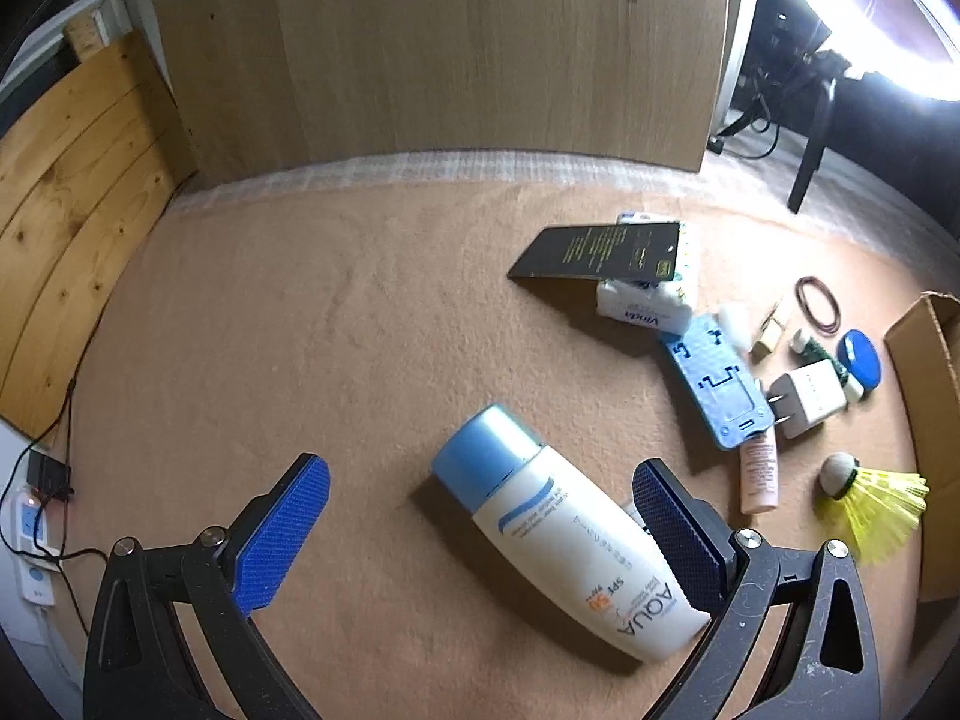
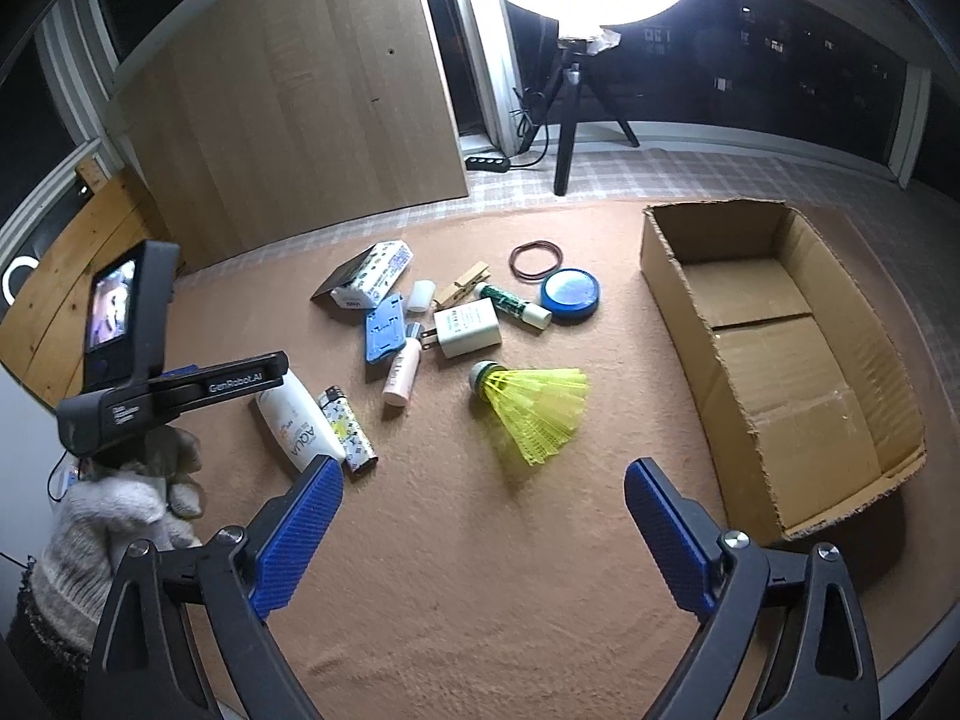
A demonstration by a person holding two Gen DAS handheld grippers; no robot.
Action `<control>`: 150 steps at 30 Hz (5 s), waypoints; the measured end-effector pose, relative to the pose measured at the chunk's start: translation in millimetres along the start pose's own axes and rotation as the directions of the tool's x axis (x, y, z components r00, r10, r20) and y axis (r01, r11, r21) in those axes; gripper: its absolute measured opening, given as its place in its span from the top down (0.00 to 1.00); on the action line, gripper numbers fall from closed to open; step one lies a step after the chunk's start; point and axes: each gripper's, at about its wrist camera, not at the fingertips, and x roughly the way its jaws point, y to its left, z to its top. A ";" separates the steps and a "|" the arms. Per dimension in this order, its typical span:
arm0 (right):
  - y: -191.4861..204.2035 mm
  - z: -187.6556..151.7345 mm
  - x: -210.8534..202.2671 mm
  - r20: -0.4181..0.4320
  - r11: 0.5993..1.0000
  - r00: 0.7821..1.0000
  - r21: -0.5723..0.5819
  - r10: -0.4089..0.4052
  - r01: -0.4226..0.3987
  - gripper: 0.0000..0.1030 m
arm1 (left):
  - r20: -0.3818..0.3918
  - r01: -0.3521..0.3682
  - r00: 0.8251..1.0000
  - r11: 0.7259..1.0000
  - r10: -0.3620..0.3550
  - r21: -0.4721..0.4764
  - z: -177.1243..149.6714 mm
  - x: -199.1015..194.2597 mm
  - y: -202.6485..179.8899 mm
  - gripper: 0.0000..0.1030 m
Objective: Organize objects
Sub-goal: 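Move the left tool to the white AQUA sunscreen bottle and close on it, then carry the sunscreen bottle with the left tool into the cardboard box and release, then grasp the patterned lighter with the left tool while the right tool grasps the pink bottle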
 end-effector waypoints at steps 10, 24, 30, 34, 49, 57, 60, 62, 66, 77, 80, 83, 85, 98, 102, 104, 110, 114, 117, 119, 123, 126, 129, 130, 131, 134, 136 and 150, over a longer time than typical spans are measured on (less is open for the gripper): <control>-8.3 -4.5 -4.7 0.001 1.000 1.000 0.015 -0.012 0.012 0.09 | -0.015 -0.012 1.000 0.999 0.013 0.044 -7.2 16.3 -9.2 0.19; -1.1 -13.2 0.7 -0.021 1.000 1.000 0.001 0.006 -0.006 0.13 | -0.047 0.115 0.992 0.993 -0.114 0.023 -48.2 19.6 2.5 0.49; 8.1 -14.8 8.4 -0.047 0.999 0.998 -0.008 0.038 -0.038 0.20 | -0.054 0.162 0.986 0.987 -0.161 0.009 -58.6 14.2 9.5 0.50; 14.2 -13.4 15.4 -0.065 0.998 0.996 -0.006 0.064 -0.065 0.20 | -0.070 0.217 0.974 0.976 -0.216 0.008 -66.6 8.2 11.9 0.49; 64.7 20.6 84.5 -0.232 0.952 0.923 0.059 0.307 -0.302 0.20 | -0.089 0.356 0.929 0.934 -0.358 -0.040 -61.5 1.2 46.8 0.35; 93.1 23.9 139.0 -0.356 0.914 0.842 0.144 0.406 -0.380 0.30 | -0.123 0.438 0.887 0.896 -0.444 -0.073 -64.1 9.7 50.5 0.36; 102.8 22.8 151.9 -0.390 0.906 0.818 0.155 0.424 -0.395 0.39 | -0.134 0.456 0.876 0.886 -0.463 -0.081 -65.7 12.6 49.7 0.37; 110.2 21.7 157.7 -0.406 0.908 0.814 0.142 0.416 -0.394 0.40 | -0.139 0.469 0.868 0.879 -0.477 -0.091 -66.2 14.7 49.2 0.41; 119.8 19.8 168.5 -0.436 0.905 0.795 0.141 0.421 -0.402 0.51 | -0.142 0.488 0.855 0.866 -0.500 -0.107 -65.5 17.8 47.6 0.47; 128.0 15.6 178.2 -0.472 0.901 0.773 0.135 0.424 -0.412 0.63 | -0.142 0.495 0.850 0.861 -0.508 -0.117 -66.3 19.0 44.8 0.58; 123.7 16.6 172.3 -0.461 0.901 0.778 0.135 0.426 -0.413 0.64 | -0.139 0.502 0.845 0.855 -0.517 -0.128 -67.9 16.2 42.5 0.58; 113.2 18.5 160.0 -0.438 0.896 0.785 0.146 0.438 -0.419 0.65 | -0.123 0.511 0.843 0.851 -0.524 -0.124 -68.8 4.8 35.2 0.58; 101.8 21.0 148.3 -0.417 0.894 0.792 0.154 0.446 -0.422 0.65 | -0.111 0.516 0.843 0.850 -0.526 -0.109 -67.4 -4.4 27.5 0.58; -9.5 53.7 63.4 -0.241 0.913 0.884 0.185 0.400 -0.363 0.65 | -0.070 0.607 0.795 0.793 -0.603 0.062 -44.9 -67.3 -88.7 0.58; -63.0 61.9 36.8 -0.187 0.921 0.911 0.210 0.368 -0.329 0.65 | -0.077 0.639 0.769 0.759 -0.634 0.129 -36.8 -83.8 -143.1 0.58; -83.8 65.6 29.0 -0.166 0.922 0.921 0.225 0.353 -0.314 0.65 | -0.084 0.652 0.757 0.742 -0.648 0.154 -34.9 -90.1 -168.7 0.58; -151.5 71.4 9.6 -0.111 0.925 0.948 0.278 0.297 -0.257 0.65 | -0.121 0.690 0.722 0.694 -0.682 0.207 -28.1 -99.3 -250.3 0.58; -191.0 72.7 8.7 -0.098 0.919 0.955 0.316 0.279 -0.236 0.65 | -0.147 0.705 0.708 0.673 -0.691 0.224 -28.2 -97.3 -297.0 0.58; -214.6 70.7 12.9 -0.099 0.912 0.956 0.340 0.278 -0.230 0.65 | -0.164 0.705 0.707 0.671 -0.688 0.229 -29.5 -93.1 -323.4 0.58; -224.1 72.0 19.2 -0.106 0.909 0.953 0.344 0.285 -0.234 0.65 | -0.171 0.702 0.711 0.674 -0.682 0.230 -30.7 -90.1 -334.8 0.58; -241.2 69.4 35.3 -0.124 0.893 0.942 0.376 0.313 -0.247 0.65 | -0.187 0.686 0.727 0.689 -0.660 0.234 -34.5 -78.5 -352.0 0.58; -249.1 64.6 44.7 -0.142 0.887 0.935 0.387 0.326 -0.251 0.65 | -0.202 0.673 0.740 0.703 -0.642 0.230 -38.6 -68.8 -356.6 0.58; -251.9 61.5 51.8 -0.158 0.885 0.927 0.387 0.339 -0.258 0.65 | -0.213 0.666 0.746 0.710 -0.631 0.228 -42.7 -63.1 -360.5 0.57; -252.6 60.5 53.5 -0.160 0.885 0.926 0.388 0.341 -0.259 0.65 | -0.216 0.664 0.748 0.713 -0.627 0.228 -42.3 -59.6 -362.0 0.57; -252.8 59.8 54.3 -0.164 0.886 0.925 0.384 0.344 -0.261 0.65 | -0.219 0.660 0.751 0.715 -0.623 0.230 -43.4 -58.8 -363.7 0.57; -250.7 59.0 55.3 -0.173 0.896 0.926 0.365 0.334 -0.255 0.65 | -0.225 0.651 0.759 0.721 -0.611 0.239 -45.1 -58.1 -366.1 0.57; -248.2 58.8 54.4 -0.178 0.907 0.933 0.348 0.311 -0.236 0.63 | -0.228 0.645 0.764 0.724 -0.603 0.246 -40.3 -50.5 -369.1 0.55; -228.5 57.9 14.4 -0.099 0.979 0.993 0.196 0.067 -0.047 0.42 | -0.182 0.616 0.787 0.740 -0.589 0.269 -44.9 -80.6 -333.1 0.35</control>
